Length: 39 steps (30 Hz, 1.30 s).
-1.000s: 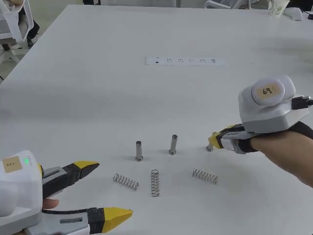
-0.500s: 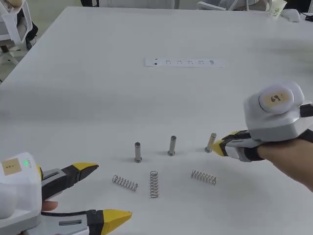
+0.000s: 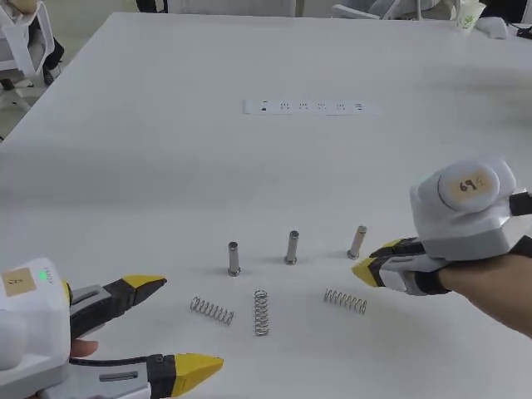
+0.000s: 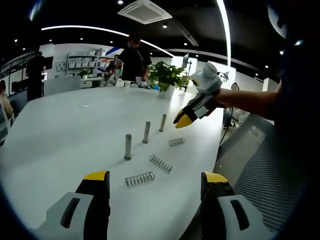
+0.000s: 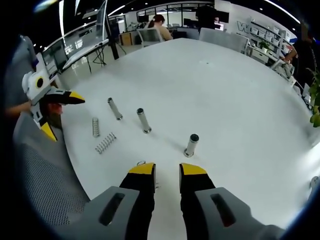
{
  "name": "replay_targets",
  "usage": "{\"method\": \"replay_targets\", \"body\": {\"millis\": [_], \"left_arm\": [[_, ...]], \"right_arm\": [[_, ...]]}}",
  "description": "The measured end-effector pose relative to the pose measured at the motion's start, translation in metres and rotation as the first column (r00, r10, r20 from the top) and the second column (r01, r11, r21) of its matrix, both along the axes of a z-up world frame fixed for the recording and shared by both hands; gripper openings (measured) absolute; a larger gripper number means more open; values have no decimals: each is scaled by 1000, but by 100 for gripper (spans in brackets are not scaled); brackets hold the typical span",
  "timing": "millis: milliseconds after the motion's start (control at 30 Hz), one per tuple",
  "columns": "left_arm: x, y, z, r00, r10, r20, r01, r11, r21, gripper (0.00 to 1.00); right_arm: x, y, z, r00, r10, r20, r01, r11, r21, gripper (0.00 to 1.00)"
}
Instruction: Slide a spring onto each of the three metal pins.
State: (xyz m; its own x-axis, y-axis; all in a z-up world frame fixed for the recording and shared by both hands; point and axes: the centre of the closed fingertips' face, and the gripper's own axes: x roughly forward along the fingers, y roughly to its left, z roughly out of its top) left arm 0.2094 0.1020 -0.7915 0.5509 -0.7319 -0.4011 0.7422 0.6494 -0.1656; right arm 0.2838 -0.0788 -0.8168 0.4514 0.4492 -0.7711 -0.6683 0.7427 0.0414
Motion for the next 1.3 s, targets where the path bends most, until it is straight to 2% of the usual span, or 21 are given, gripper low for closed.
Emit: {"method": "replay_targets", "body": {"millis": [333,467,600,767,867,1067,1133,1167,1233,1267,1300], "left_arm": [[0,0,0,1000,5,3,-5,1000,-3,71],[1,0,0,1000,8,4,-8,1000,-4,70],[1,1,1,1000,11,5,-11,1000,-7,70],[1,0,1,1000,15,6,-14,1000,-9,70],[1,0,1,1000,17,6,-16,1000,-11,70],[0,0,2,1000,18,7,-18,1000,-12,70],[0,-1,2,1000,19,8,-19,1000,-14,70],[0,-1,2,1000,20,8,-20,1000,-14,70],[1,0,2,1000,22,9,-22,1000,-17,70],[1,0,3,1000,23,10,-23,1000,-17,70],[1,0,3,1000,24,11,-24,1000,-18,70]], "right_arm": [[-10,20,-12,991,131,-35,-133,990,-46,16],[-12,25,-14,983,179,-49,-182,981,-68,16],[-15,28,-20,971,229,-75,-235,966,-102,16],[-19,29,-29,953,284,-108,-298,942,-154,16],[-19,29,-31,946,300,-120,-318,932,-176,15],[-23,32,-37,916,363,-171,-395,890,-227,13],[-25,33,-38,909,374,-186,-410,881,-236,14],[-27,33,-40,901,385,-201,-427,870,-245,13],[-26,33,-42,893,402,-200,-445,854,-270,13],[-27,31,-43,888,406,-214,-454,847,-278,13],[-27,31,-44,886,407,-220,-457,844,-281,12]]}}
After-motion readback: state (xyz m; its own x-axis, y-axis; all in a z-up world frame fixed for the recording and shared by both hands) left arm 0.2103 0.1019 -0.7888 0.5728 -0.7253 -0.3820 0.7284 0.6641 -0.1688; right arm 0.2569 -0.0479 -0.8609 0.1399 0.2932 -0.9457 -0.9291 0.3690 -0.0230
